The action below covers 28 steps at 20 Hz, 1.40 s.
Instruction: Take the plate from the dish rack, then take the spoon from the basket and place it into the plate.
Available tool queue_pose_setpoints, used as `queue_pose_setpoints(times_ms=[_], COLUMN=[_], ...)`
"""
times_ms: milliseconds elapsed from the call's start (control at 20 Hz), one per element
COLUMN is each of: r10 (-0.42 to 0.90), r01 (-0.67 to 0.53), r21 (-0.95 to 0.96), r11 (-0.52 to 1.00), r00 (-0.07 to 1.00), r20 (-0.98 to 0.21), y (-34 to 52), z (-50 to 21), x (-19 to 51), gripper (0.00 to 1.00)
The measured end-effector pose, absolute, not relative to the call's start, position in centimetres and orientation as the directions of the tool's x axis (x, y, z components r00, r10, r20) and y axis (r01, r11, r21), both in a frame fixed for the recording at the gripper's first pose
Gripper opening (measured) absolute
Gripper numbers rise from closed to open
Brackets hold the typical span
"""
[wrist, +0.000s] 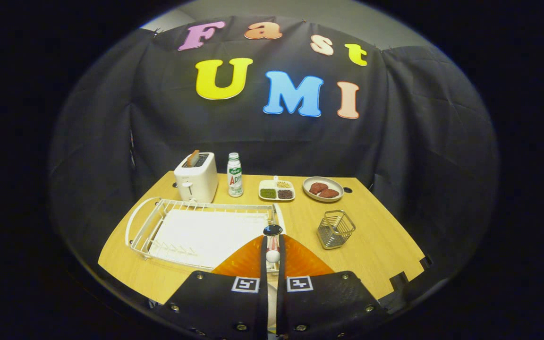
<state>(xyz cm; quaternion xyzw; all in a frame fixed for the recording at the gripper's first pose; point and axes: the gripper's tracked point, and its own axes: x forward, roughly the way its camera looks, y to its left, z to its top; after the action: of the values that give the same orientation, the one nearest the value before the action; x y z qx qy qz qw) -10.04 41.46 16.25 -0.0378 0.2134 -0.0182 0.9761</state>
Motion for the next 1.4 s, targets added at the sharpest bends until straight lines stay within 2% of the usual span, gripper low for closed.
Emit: queue_pose_setpoints(times_ms=[400,650,1400], r10=[0.05,0.072,0.079], r01=[-0.099,-0.115,-0.153], r21=[-0.08,-0.055,-0.07], r11=[0.992,0.992,0.986], r00=[0.881,0.859,0.789], r20=[-0.471,-0.508,-0.609], y=[44.6,44.6,44.9], z=[13.9,12.4,6.5], x=[-14.6,-16.6,-17.0], gripper=[0.07,0.07,0.07])
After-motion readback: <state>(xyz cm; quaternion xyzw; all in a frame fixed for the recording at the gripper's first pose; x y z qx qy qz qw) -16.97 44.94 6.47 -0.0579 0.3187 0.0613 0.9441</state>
